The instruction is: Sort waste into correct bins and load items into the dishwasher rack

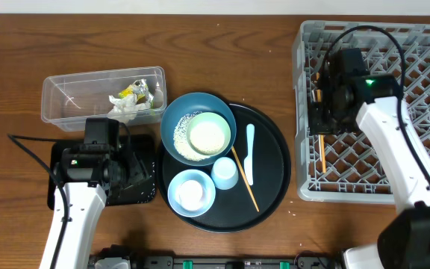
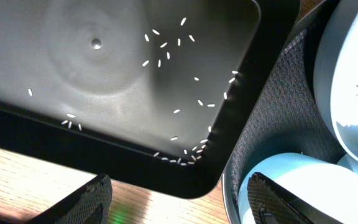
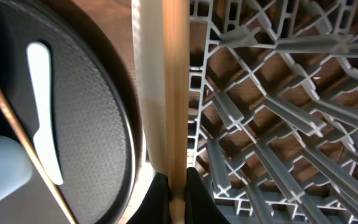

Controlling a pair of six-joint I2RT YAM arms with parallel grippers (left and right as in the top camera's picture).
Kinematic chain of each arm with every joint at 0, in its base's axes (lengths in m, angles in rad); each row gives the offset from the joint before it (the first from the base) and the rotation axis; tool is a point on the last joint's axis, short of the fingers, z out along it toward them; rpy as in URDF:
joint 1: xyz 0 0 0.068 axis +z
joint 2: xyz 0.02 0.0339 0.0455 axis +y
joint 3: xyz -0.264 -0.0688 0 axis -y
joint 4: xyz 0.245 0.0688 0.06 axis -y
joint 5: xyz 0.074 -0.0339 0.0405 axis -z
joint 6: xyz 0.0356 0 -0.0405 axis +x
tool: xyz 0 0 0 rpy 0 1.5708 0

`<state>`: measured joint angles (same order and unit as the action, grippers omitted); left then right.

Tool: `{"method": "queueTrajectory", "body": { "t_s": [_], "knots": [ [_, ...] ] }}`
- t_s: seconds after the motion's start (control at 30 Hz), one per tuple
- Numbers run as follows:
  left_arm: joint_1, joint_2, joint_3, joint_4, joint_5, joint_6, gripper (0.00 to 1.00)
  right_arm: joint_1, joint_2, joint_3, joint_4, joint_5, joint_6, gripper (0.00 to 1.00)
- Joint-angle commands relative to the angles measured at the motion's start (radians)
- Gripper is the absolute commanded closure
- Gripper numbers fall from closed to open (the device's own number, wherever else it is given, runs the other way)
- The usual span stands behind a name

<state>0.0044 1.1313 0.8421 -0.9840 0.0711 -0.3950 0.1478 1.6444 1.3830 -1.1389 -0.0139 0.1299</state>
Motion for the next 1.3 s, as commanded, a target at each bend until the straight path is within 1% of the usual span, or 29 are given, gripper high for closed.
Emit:
{"method": "queueTrajectory", "body": {
  "t_s": [0.0, 0.17, 0.2, 0.27, 0.37, 0.4, 0.53, 0.7, 0.77, 0.87, 0.93, 1.1, 1.27],
  "knots": [
    [-0.001, -0.002, 0.018, 0.001, -0.012, -0.002, 0.28, -0.005, 0.050, -0.005, 0.002, 0.026, -0.031, 0.98],
    [-0.001, -0.002, 0.018, 0.000, -0.012, -0.002, 0.29, -0.006, 0.121, -0.005, 0.014, 0.030, -0.031, 0.97],
    [-0.001, -0.002, 0.018, 0.000, -0.012, -0.002, 0.29, -0.006, 0.132, -0.005, 0.017, 0.030, -0.030, 0.96],
    [-0.001, -0.002, 0.018, 0.001, -0.012, -0.002, 0.29, -0.006, 0.150, -0.005, 0.021, 0.033, -0.031, 0.86],
    [-0.001, -0.002, 0.018, 0.000, -0.012, -0.002, 0.28, -0.006, 0.156, -0.005, 0.024, 0.033, -0.031, 0.61],
    [-0.001, -0.002, 0.018, 0.000, -0.012, -0.002, 0.28, -0.006, 0.154, -0.004, 0.024, 0.033, -0.030, 0.58],
    [-0.001, -0.002, 0.018, 0.001, -0.012, -0.002, 0.29, -0.007, 0.126, 0.018, 0.002, 0.033, -0.030, 0.56],
    [-0.001, -0.002, 0.018, 0.000, -0.012, -0.002, 0.29, 0.000, 0.052, 0.103, -0.062, 0.024, -0.031, 0.53],
    [-0.001, -0.002, 0.018, 0.001, -0.012, -0.002, 0.29, 0.014, 0.015, 0.135, -0.071, -0.026, -0.031, 0.53],
    [-0.001, -0.002, 0.018, 0.001, -0.012, -0.002, 0.29, 0.061, -0.034, 0.143, -0.061, -0.131, -0.031, 0.48],
    [-0.001, -0.002, 0.018, 0.001, -0.012, -0.002, 0.28, 0.101, -0.041, 0.143, -0.068, -0.149, -0.030, 0.48],
    [-0.001, -0.002, 0.018, 0.001, -0.012, -0.002, 0.29, 0.225, -0.028, 0.100, -0.037, -0.147, 0.054, 0.48],
    [-0.001, -0.002, 0.018, 0.001, -0.012, -0.002, 0.28, 0.328, 0.010, 0.002, 0.075, -0.113, 0.212, 0.48]
  ]
}}
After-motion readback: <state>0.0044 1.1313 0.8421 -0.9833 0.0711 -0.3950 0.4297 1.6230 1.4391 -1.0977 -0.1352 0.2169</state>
